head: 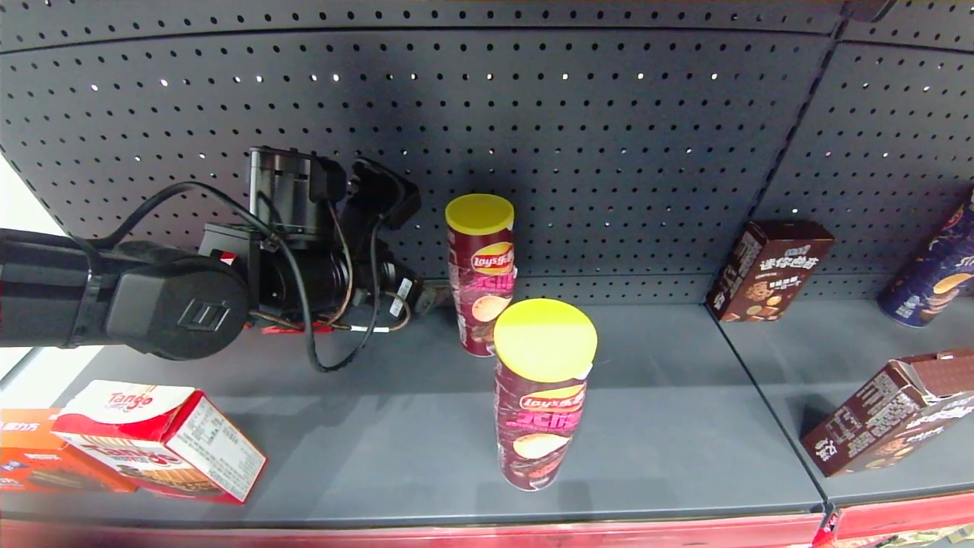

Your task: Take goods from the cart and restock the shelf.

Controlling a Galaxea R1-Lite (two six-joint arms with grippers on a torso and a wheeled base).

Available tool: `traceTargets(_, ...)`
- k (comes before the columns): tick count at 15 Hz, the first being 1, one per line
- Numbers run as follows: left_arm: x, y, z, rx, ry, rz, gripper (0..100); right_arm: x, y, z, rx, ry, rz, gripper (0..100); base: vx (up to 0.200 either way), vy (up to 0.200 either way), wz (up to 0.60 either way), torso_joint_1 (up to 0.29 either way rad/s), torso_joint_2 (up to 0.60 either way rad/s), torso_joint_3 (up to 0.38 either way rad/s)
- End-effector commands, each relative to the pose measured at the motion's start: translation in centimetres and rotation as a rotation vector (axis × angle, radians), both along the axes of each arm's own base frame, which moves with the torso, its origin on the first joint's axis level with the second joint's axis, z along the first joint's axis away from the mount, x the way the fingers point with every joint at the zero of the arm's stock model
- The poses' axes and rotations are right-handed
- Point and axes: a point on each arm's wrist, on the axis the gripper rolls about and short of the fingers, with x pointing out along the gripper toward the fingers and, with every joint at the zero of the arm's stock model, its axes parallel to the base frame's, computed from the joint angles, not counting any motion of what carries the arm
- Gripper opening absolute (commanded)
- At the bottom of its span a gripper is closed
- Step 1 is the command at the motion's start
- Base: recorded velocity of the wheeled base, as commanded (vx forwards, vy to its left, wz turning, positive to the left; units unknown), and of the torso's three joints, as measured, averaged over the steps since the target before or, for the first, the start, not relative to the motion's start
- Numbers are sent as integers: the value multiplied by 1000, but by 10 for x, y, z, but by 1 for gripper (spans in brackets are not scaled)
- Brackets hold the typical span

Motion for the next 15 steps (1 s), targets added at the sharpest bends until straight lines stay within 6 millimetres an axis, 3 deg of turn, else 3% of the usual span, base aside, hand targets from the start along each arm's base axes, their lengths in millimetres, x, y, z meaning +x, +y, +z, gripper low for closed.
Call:
traceTargets(1,3,-2,-1,2,1,2,100,0,0,0,-1,1,0,100,0,0,0,0,0,0)
traceTargets(8,-16,2,-5,1,30,-47,100,0,0,0,-1,1,2,100,0,0,0,0,0,0)
traceTargets(15,2,-6,0,-9,0,-31,100,0,0,0,-1,1,2,100,0,0,0,0,0,0)
